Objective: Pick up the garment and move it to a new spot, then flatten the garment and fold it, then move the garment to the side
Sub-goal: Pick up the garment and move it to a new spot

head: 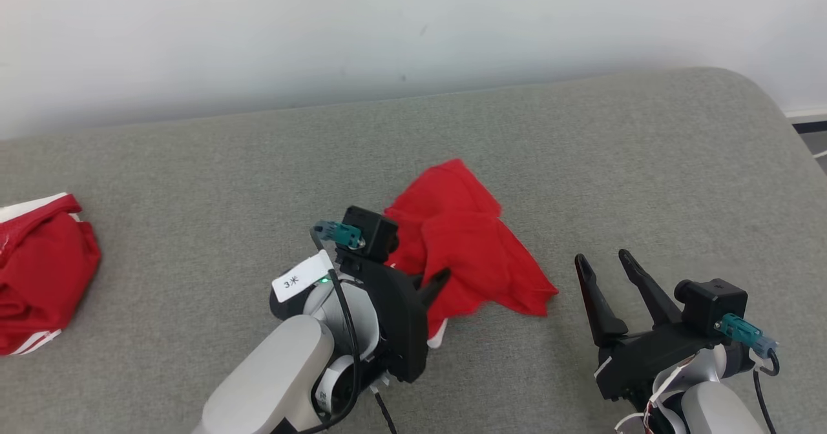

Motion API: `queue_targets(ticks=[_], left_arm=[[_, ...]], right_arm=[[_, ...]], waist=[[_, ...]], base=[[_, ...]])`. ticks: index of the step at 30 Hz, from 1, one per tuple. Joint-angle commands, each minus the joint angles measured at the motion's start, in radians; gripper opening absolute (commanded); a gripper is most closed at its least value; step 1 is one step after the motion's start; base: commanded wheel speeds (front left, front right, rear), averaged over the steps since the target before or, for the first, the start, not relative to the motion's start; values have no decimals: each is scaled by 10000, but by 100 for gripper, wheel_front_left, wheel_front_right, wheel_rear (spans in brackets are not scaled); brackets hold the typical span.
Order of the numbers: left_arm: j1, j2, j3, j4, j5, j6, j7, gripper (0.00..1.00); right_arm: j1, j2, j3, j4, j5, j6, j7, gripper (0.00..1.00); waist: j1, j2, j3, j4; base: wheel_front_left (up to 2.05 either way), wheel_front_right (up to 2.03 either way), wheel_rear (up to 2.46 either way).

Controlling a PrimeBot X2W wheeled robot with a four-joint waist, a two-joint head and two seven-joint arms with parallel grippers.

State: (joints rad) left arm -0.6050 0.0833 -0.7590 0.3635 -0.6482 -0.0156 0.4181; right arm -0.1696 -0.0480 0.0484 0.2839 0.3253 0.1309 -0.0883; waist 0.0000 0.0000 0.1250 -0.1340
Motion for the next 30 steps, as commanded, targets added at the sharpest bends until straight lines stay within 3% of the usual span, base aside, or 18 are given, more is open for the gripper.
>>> queue_targets(ticks=[1, 5, 6, 7, 21, 30], left_arm=[[89, 0, -32, -81, -116, -35, 89, 0], [252, 54, -151, -355, -364, -98, 544, 0], [316, 75, -191, -461, -397, -90, 659, 17], [345, 114, -236, -563, -380, -74, 768, 100], [524, 625, -253, -2067, -471, 432, 1603, 100], [-384, 1420, 228, -1532, 259, 839, 1378, 100]], right_arm=[[-70, -43, -21, 8, 41, -3, -52, 100], [-117, -43, -59, 100, 6, -3, -86, 100], [-111, -43, -73, 120, 11, -3, -82, 100], [-94, -43, -89, 135, 14, -3, -91, 100], [48, -43, -320, 269, 36, -3, -172, 100], [-30, -45, -160, 310, 158, -3, -195, 100]], waist=[[0, 0, 14, 123], [0, 0, -22, 251], [0, 0, -39, 275], [0, 0, -51, 298], [0, 0, -238, 577], [0, 0, -200, 325]], base=[[0, 0, 0], [0, 0, 0], [0, 0, 0], [0, 0, 0], [0, 0, 0], [0, 0, 0]])
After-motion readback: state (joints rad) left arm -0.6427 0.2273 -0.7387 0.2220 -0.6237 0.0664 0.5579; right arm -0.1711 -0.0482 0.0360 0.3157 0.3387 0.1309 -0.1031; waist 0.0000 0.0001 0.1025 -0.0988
